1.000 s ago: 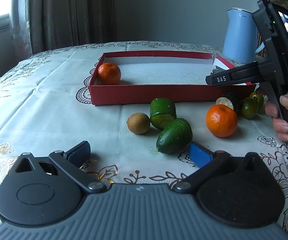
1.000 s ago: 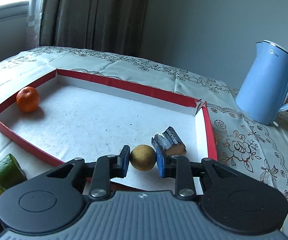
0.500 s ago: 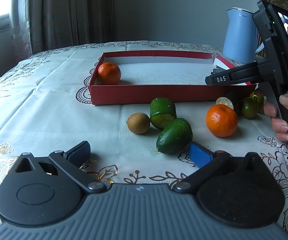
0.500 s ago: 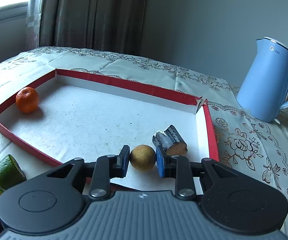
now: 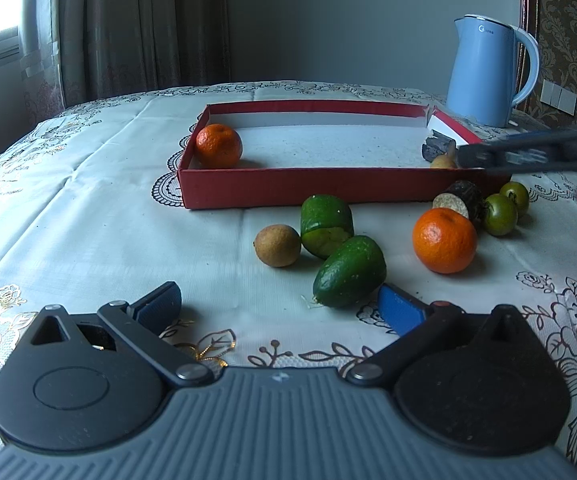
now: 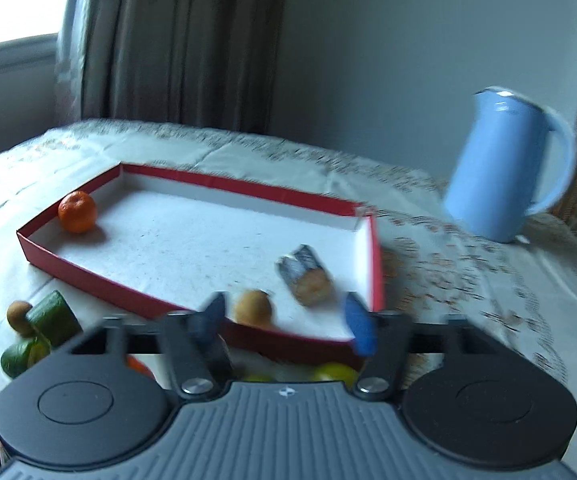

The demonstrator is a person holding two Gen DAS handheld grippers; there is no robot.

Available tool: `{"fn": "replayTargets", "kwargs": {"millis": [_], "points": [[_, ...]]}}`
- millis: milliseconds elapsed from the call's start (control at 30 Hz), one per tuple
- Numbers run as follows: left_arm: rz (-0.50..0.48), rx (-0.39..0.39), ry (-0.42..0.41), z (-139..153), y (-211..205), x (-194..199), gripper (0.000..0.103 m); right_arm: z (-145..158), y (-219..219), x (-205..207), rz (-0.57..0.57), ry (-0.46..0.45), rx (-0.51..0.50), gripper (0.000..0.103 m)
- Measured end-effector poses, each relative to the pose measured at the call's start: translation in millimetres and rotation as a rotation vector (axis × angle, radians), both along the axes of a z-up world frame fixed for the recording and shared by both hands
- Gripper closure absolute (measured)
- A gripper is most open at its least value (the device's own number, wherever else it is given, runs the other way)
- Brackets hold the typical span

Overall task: Organize fruits
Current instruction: 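Carry the brown fruit into the red tray beside the log and release, then withdraw the right gripper while the left gripper closes on the green avocado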

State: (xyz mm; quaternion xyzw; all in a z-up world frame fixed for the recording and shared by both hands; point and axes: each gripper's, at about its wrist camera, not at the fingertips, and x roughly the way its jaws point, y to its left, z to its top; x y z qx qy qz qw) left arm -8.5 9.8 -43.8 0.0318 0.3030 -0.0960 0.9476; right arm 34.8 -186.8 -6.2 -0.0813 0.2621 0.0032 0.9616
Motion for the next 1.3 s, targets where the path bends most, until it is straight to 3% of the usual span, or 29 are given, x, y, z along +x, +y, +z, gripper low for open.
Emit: {"fn": "replayTargets", "kwargs": {"millis": [133,400,600,867,967,1133,1300], "points": [[0.000,0.000,0.000,0,0,0,0.000,-2,-18,-27,-0.060,-0.028,0.002,0.031],[0.004,0.004,-0.001,0,-1,0,0.000,-27,-58,-38,-0.182,0.028,0.073,0.031],[0.018,0.009,-0.002,0,-2,-1,0.000,-33,-71,-35,-0.183,0.058,0.161,0.031],[0.025,-0.036,0.007,11,-5,-3,0.000,-37,-75,-31,-0.212,0.097,0.166,0.031],[0.012,-0.011,0.003,10,-13,0,0.000,-38,-72,-33,-0.220,0.097,0.135,0.024],[0.016,-0.032,0.013,8,-18,6,0.000,-37,-76,-38,-0.157,0.099,0.185,0.024],[0.028,-0.030,0.023,6,-19,9,0.011,-37,-74,-38,-0.156,0.099,0.182,0.024]]}}
